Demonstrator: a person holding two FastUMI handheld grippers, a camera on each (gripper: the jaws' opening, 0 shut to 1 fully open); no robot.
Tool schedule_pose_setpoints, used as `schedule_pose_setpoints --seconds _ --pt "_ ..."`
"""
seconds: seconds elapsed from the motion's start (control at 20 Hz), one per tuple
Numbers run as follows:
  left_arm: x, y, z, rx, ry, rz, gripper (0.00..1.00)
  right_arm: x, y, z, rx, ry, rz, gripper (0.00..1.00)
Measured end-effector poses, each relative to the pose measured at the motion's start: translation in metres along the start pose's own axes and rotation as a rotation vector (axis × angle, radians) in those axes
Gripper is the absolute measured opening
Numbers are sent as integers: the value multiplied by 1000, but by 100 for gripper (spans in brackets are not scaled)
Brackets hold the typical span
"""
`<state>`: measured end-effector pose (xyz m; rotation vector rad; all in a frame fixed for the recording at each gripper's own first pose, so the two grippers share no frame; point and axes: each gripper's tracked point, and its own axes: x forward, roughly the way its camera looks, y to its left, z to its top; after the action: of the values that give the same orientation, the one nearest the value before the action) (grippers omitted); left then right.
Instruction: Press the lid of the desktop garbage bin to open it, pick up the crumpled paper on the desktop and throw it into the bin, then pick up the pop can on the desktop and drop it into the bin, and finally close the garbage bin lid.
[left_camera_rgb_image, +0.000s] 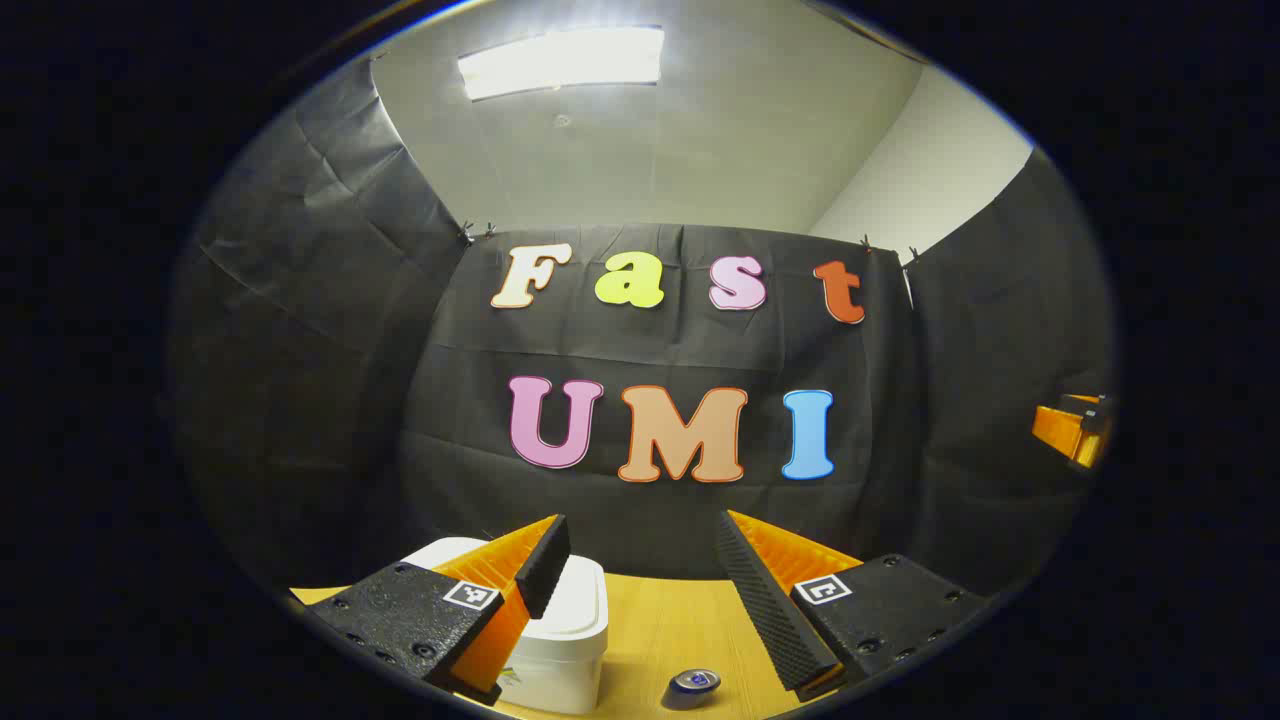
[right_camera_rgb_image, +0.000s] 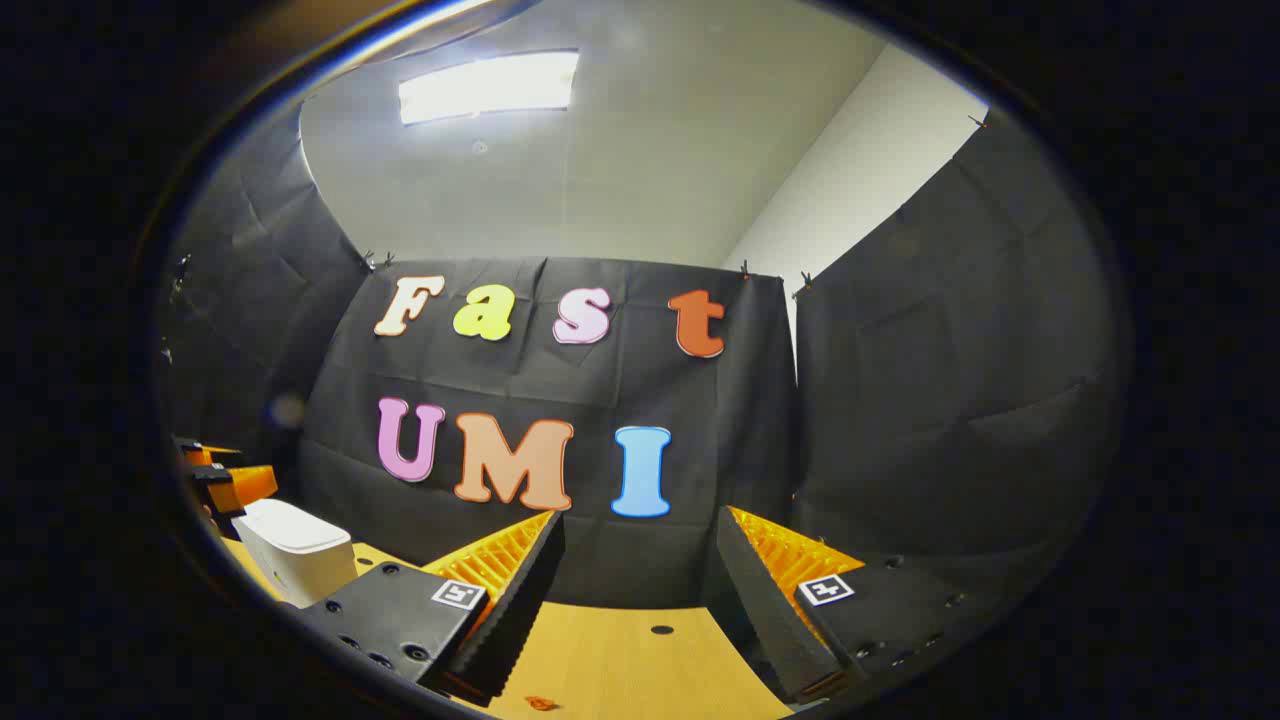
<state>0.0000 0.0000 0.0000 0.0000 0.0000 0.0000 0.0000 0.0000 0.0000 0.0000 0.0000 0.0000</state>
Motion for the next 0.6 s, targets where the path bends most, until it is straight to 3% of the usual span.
schedule_pose_setpoints --seconds 0.1,0.15,0.2,0.25,0.3,0.35,0.5,0.55,0.6 --pt "-3 1 2 -1 -1 8 96 -2 8 -10 -59 26 19 97" --pt "-4 2 4 -4 -4 11 92 -3 15 -12 -81 31 35 97" --pt "-5 4 6 -4 -7 17 96 -3 22 -13 -88 35 47 97" --pt "-7 6 7 -1 -7 23 91 -4 28 -16 -87 42 67 96" --pt "-8 8 8 2 -8 31 96 -5 37 -17 -86 46 86 98" --pt "-11 10 12 4 -17 41 91 -4 42 -19 -86 47 100 98" --pt "-16 12 22 12 -41 50 96 -4 57 -15 -50 45 148 98" --pt "-17 11 23 19 -40 49 91 -5 58 -14 -33 43 155 98" --pt "-18 11 22 26 -40 46 95 -4 56 -14 -25 44 148 98"
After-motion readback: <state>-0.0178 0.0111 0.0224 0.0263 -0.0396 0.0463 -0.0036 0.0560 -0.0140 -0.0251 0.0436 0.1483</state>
